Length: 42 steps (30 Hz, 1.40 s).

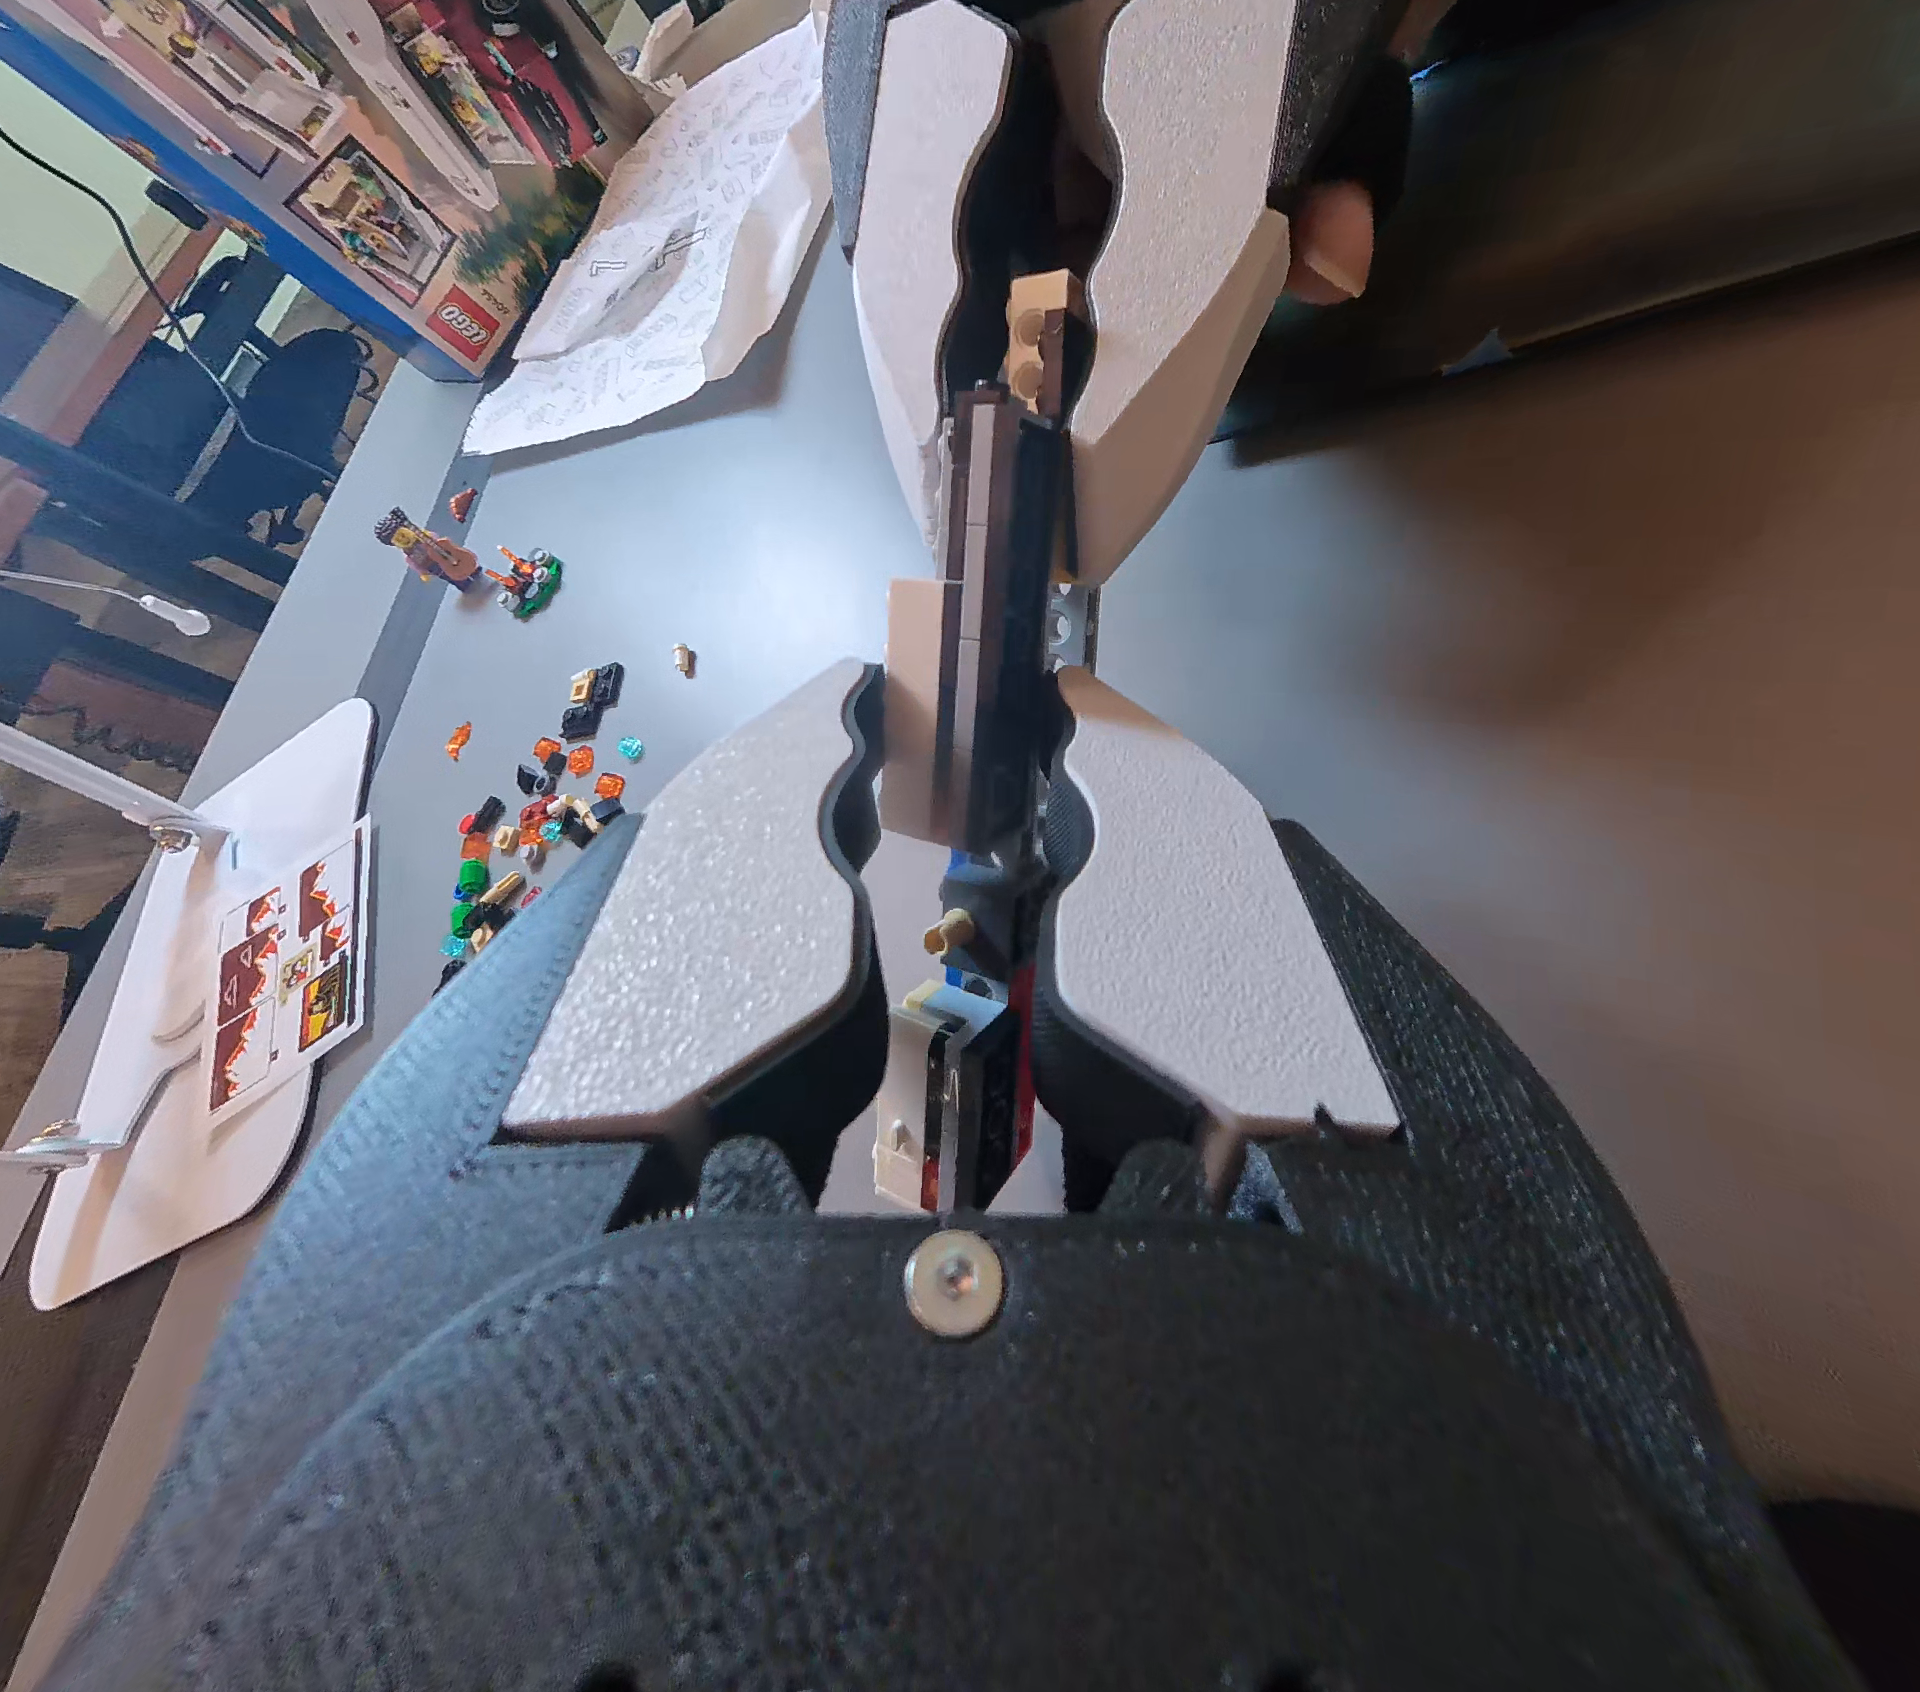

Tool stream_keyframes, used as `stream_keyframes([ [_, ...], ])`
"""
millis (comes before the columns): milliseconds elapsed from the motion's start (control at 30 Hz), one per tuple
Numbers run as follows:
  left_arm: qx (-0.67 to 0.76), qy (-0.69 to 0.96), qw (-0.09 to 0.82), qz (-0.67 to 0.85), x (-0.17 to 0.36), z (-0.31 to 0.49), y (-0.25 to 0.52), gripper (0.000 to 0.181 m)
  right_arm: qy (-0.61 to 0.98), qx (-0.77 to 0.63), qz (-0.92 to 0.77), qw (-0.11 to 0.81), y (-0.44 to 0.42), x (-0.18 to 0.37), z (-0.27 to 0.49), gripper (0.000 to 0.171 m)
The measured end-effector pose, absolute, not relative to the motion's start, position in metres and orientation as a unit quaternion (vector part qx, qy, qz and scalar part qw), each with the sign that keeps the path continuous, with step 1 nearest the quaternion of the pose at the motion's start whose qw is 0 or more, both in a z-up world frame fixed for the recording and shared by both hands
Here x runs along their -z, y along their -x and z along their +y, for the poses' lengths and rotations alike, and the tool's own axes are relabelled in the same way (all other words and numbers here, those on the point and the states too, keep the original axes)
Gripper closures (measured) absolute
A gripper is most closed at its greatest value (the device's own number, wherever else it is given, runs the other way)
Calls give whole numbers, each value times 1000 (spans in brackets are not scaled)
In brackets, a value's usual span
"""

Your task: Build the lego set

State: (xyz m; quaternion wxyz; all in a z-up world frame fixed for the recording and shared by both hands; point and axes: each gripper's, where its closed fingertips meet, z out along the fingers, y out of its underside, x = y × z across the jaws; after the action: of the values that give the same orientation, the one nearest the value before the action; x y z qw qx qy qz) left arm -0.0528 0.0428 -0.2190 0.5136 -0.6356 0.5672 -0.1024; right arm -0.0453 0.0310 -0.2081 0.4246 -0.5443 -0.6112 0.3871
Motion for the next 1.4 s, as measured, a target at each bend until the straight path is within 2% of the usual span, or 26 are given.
stream_keyframes([
  [100,100,635,520,563,219,45,53,152,541,-392,-612,424,46,207,34,152],
  [300,58,593,566,569,205,45,47,152,470,-340,-647,495,44,201,31,146],
  [433,43,568,597,565,195,43,44,152,439,-327,-642,537,43,189,28,151],
  [633,57,584,614,528,186,47,52,133,365,-199,-671,614,41,186,33,152],
  [733,158,649,594,449,180,49,62,133,291,-78,-682,666,38,184,40,152],
  [867,415,718,493,263,172,43,65,129,235,23,-679,695,38,186,48,152],
  [933,499,727,442,160,173,46,69,130,217,53,-676,702,39,188,52,152],
  [1067,597,711,372,-18,188,61,76,125,182,92,-670,714,45,189,50,152],
  [1200,646,684,331,-69,191,61,61,121,152,120,-676,711,50,197,43,152],
  [1267,651,680,330,-72,194,63,55,130,136,129,-681,708,52,202,37,152],
  [1333,656,678,324,-63,197,62,50,147,123,134,-679,711,53,203,31,152],
  [1400,680,657,320,-56,194,59,48,152,123,129,-675,716,52,199,26,152],
])
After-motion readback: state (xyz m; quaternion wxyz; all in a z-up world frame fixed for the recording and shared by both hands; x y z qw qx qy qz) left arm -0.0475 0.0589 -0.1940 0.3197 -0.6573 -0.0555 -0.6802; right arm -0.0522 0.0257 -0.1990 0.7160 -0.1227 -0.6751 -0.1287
